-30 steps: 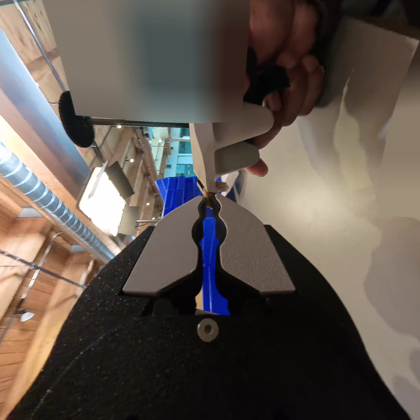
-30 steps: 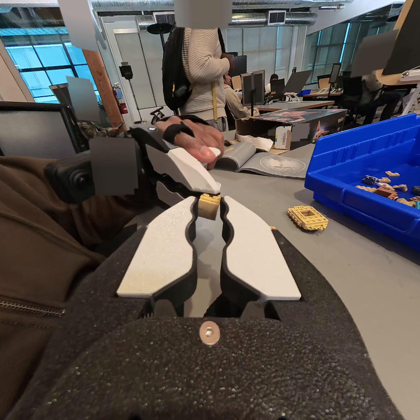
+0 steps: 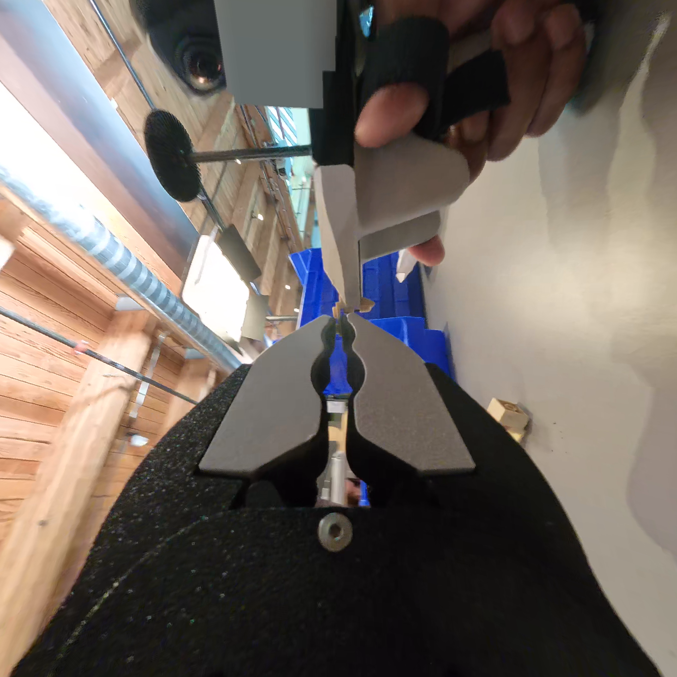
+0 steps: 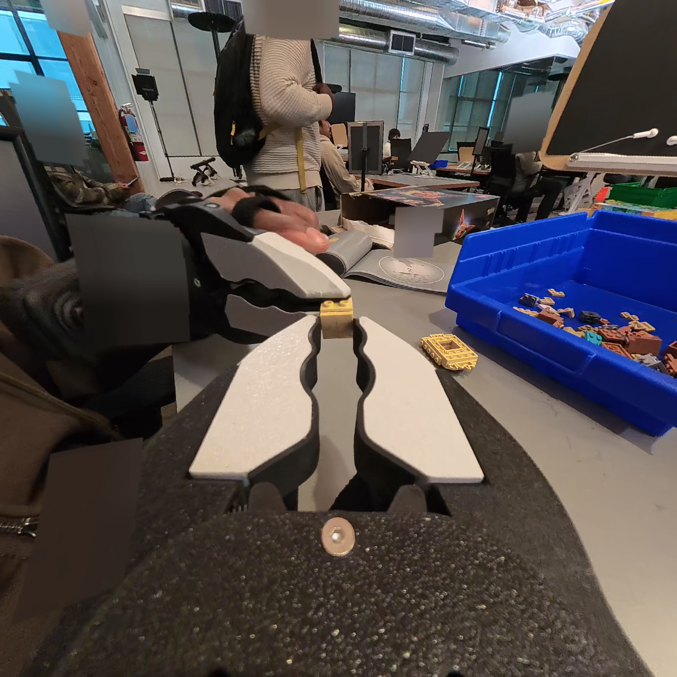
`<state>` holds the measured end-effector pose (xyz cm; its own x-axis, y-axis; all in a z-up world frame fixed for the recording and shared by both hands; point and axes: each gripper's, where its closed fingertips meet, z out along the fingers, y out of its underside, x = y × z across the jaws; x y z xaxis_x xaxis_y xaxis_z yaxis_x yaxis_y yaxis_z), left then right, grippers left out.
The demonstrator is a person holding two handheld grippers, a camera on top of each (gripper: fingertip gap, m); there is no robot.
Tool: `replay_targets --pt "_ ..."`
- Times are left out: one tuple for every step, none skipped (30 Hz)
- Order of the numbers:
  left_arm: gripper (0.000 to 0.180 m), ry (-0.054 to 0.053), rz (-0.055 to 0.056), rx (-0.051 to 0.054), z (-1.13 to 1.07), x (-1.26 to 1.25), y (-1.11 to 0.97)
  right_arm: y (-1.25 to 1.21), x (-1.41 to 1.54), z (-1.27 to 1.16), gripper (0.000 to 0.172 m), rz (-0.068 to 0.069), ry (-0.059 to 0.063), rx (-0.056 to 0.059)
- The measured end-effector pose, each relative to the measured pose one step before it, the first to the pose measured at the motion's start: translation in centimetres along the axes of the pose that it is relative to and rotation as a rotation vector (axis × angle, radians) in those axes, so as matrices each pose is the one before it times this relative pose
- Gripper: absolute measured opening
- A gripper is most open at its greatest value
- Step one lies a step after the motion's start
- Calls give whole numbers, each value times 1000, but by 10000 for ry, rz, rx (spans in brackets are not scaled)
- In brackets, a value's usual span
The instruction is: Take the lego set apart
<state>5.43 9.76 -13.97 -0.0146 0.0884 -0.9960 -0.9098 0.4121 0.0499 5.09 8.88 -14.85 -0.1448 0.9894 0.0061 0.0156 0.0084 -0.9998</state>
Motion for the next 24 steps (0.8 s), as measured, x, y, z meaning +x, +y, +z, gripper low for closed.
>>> replay_targets --pt "3 235 -827 -116 173 111 204 -18 224 -10 16 122 78 15" --pt "2 271 -1088 -197 225 73 281 -83 320 -59 16 98 140 72" --pt "2 149 -1122 -333 245 -126 432 -129 363 -114 16 31 198 106" --pt "2 131 -1043 -533 240 -164 690 -111 309 -127 17 -62 180 84" --pt "3 90 -1114 -688 209 -193 924 -25 226 -77 20 -160 169 10" --pt "3 286 -1214 -632 152 171 870 56 213 -19 21 -244 198 -55" --pt "3 490 -1221 -364 70 605 588 94 176 50 22 -306 209 -84" --pt "3 316 -1212 -186 15 518 417 124 98 101 23 -349 187 -105" --pt "3 183 -1116 -223 -26 369 473 165 1 155 23 -376 154 -132" --pt "3 90 -897 -83 -91 271 310 187 -95 191 23 -406 114 -157" --pt "3 -23 -765 -126 -120 108 327 211 -119 203 23 -437 117 -173" --pt "3 -21 -529 -33 -163 110 150 246 -96 202 23 -452 152 -192" --pt "3 -87 -320 62 -169 71 0 260 -106 189 23 -463 150 -200" --pt "3 -212 -128 31 -152 -85 14 271 -132 181 23 -476 144 -203" --pt "3 -300 54 -12 -111 -165 60 300 -174 177 23 -493 130 -215" --pt "3 -265 122 -32 -62 -95 78 305 -185 190 23 -505 134 -219" --pt "3 -147 138 -9 -19 88 52 310 -170 198 23 -512 168 -218" --pt "3 -103 152 -14 11 160 67 323 -167 220 23 -526 168 -226" --pt "3 -133 136 -88 42 96 173 345 -219 232 24 -529 145 -238" --pt "3 -110 150 -85 34 100 151 336 -225 230 24 -509 130 -242" --pt "3 -108 162 -42 14 73 79 288 -151 187 24 -471 154 -212" --pt "3 -153 222 -54 0 35 77 167 -66 134 24 -420 183 -141" --pt "3 -186 289 -87 17 -4 102 78 -26 80 24 -346 159 -89" --pt "3 -157 281 -85 22 48 79 53 -27 67 24 -268 114 -74"
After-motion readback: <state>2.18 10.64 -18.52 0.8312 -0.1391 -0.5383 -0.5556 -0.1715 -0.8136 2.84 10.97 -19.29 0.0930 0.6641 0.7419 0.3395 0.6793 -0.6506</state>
